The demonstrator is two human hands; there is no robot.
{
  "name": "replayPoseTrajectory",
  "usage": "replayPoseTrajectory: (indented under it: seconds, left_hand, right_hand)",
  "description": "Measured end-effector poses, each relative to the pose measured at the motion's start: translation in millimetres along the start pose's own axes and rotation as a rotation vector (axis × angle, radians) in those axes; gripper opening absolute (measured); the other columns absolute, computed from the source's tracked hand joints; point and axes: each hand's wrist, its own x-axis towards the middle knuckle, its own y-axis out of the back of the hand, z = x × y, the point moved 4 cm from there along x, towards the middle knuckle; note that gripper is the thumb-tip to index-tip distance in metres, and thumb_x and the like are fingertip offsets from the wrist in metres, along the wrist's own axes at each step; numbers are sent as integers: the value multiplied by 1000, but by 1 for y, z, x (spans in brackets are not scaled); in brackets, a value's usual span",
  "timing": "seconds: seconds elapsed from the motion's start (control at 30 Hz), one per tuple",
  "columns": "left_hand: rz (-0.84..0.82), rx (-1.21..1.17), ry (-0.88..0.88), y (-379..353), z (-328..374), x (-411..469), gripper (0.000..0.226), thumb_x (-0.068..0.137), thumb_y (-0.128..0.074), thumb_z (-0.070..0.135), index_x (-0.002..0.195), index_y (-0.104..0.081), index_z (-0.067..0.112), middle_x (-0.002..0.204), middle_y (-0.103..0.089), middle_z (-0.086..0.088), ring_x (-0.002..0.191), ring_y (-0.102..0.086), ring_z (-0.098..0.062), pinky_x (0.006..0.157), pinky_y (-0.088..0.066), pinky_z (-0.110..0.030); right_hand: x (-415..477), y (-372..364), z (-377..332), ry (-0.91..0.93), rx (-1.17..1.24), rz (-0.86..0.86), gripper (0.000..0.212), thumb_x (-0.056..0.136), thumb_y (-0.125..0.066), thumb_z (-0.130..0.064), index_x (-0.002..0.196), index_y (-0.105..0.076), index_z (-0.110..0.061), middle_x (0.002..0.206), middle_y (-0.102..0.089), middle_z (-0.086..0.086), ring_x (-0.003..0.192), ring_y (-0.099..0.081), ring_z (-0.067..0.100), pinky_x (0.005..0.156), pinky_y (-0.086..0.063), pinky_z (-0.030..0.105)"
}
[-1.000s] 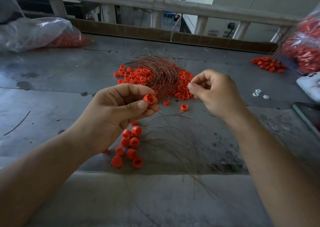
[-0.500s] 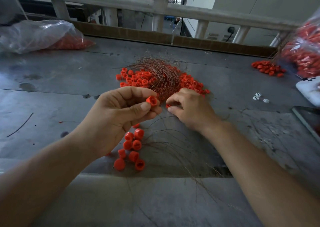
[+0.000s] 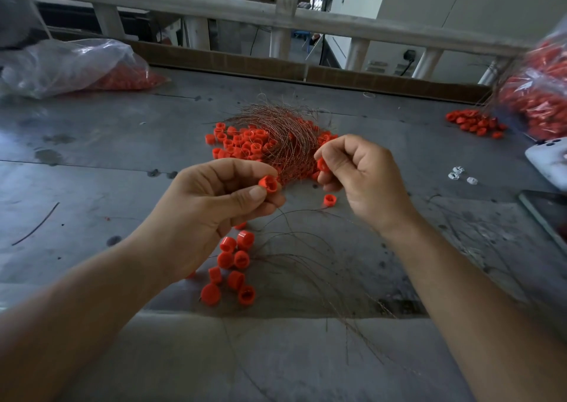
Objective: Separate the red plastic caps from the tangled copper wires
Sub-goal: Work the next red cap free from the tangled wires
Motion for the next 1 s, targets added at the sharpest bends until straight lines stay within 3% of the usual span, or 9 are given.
replayPoseTrajectory:
  seconds: [0.1, 0.3, 0.63, 0.83, 0.93, 1.0]
  left_hand:
    - [10, -3, 6, 0, 0, 0, 22, 63, -54, -1, 82, -64, 3, 69, -70, -7, 66, -69, -13, 59, -53, -16]
    - [8, -2, 11, 1, -1, -1, 21, 62, -55, -1, 79, -66, 4, 68, -70, -8, 66, -69, -14, 59, -53, -16]
    - [-2, -6, 14, 3, -1, -1, 20, 62, -56, 0, 76, -69, 7, 70, -71, -9, 67, -69, -15, 59, -53, -16]
    - [-1, 25, 9, 3, -1, 0, 23, 62, -56, 1, 83, -64, 3, 69, -71, -7, 67, -69, -14, 60, -53, -16]
    - [2, 53, 0, 3, -1, 0, 24, 62, -57, 2, 84, -64, 3, 70, -71, -7, 67, -69, -14, 60, -53, -16]
    - [6, 90, -14, 3, -2, 0, 25, 61, -58, 4, 85, -65, 4, 71, -71, -7, 68, -70, -14, 61, -53, -16]
  right_hand:
    - [-3, -7, -2, -76, 177, -72, 21, 93, -48, -11, 77, -59, -16, 54, -58, -12, 51, -54, -2, 47, -42, 12]
    - [-7, -15, 3, -201, 354, -214, 26, 92, -44, 2, 84, -61, -16, 69, -60, -2, 60, -58, 2, 54, -46, 15]
    - [-9, -16, -2, -194, 416, -245, 23, 85, -53, 5, 82, -64, -15, 71, -61, -2, 64, -60, 3, 56, -47, 14]
    - [-10, -16, -5, -198, 414, -274, 16, 85, -54, -1, 85, -62, -14, 66, -65, -3, 61, -62, 7, 54, -49, 18]
    - [-12, -17, -8, -181, 418, -274, 10, 74, -62, -16, 84, -63, -16, 68, -62, -2, 62, -61, 6, 57, -49, 17]
    - [-13, -17, -10, -131, 355, -270, 9, 78, -62, -12, 84, -63, -18, 69, -61, -3, 63, -60, 5, 58, -49, 17]
